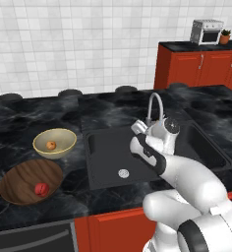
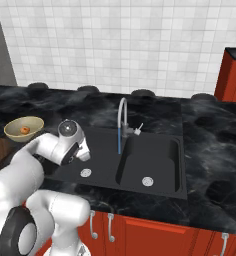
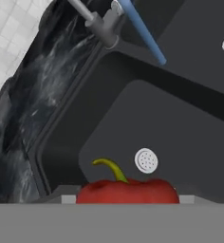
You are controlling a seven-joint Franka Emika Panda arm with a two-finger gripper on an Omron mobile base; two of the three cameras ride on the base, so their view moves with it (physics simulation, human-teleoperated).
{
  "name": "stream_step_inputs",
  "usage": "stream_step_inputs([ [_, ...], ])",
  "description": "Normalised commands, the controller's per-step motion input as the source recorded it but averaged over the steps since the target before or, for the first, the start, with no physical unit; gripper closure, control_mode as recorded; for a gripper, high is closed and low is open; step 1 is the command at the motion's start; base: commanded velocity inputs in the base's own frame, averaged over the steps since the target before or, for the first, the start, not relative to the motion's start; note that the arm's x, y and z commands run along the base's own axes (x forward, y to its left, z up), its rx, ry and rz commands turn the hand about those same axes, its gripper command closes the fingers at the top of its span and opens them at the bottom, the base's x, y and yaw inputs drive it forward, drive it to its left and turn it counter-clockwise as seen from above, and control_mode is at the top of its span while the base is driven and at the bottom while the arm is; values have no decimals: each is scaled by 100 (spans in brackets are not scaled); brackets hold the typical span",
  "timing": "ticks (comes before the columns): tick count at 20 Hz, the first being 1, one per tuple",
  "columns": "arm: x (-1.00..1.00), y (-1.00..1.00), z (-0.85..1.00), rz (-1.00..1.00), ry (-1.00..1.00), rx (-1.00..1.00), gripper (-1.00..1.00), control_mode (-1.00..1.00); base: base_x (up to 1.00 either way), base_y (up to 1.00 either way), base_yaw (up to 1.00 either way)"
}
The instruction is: Pick the bell peppers from the sink and place them in one bowl. Place the tangerine in the other bowl. Then turn off the sink faucet.
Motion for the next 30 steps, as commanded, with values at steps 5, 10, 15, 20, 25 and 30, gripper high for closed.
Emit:
stream_step_inputs([
  [5, -27, 1, 68, 0, 18, 0, 100, -100, 0, 0, 0],
  [10, -34, 13, 23, 5, 5, 0, 100, -100, 0, 0, 0],
  [15, -42, 34, 5, 22, -3, 0, 100, -100, 0, 0, 0],
  [20, -27, 44, 0, 30, -4, 0, 100, -100, 0, 0, 0],
  [25, -2, 45, 6, 22, 7, 0, 100, -100, 0, 0, 0],
  [30, 0, 49, 8, 17, 14, 0, 100, -100, 0, 0, 0],
])
